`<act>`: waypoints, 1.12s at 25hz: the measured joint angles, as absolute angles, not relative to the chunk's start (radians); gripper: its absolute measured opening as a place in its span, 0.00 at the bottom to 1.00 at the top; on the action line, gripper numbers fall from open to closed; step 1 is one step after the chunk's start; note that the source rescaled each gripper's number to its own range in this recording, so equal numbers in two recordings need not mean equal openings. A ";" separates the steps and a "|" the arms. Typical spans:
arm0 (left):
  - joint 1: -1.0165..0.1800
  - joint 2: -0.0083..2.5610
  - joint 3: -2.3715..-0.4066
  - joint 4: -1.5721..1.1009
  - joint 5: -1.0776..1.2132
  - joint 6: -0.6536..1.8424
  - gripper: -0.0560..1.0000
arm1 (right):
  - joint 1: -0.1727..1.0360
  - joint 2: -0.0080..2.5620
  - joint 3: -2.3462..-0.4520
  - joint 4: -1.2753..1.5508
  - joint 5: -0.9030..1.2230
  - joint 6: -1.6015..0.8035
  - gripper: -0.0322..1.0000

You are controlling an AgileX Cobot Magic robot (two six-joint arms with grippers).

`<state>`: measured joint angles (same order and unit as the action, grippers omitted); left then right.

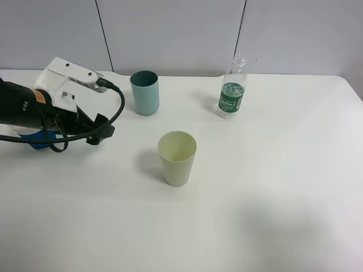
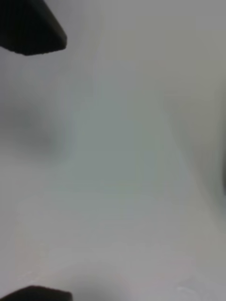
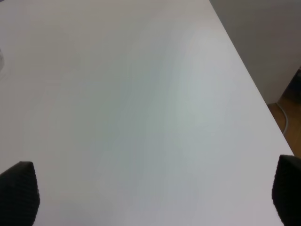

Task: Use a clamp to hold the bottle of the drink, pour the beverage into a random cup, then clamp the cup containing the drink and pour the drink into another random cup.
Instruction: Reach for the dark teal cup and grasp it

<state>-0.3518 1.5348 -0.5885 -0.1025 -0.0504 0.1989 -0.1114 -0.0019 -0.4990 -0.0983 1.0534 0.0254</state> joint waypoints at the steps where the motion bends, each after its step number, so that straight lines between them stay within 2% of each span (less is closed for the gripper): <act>1: -0.352 1.551 -0.588 -0.100 -0.076 0.199 1.00 | -0.111 -0.002 -0.499 -0.098 1.053 0.025 1.00; 19: -0.352 1.793 -0.591 -0.026 -0.515 0.190 1.00 | -0.111 -0.002 -0.499 -0.098 1.053 0.025 1.00; 28: -0.352 1.881 -0.591 0.108 -0.692 0.028 1.00 | -0.111 -0.002 -0.499 -0.098 1.053 0.025 1.00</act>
<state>-0.3518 1.8807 -0.5909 0.1083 -0.6921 0.0282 -0.1114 -0.0019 -0.4990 -0.0983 1.0534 0.0254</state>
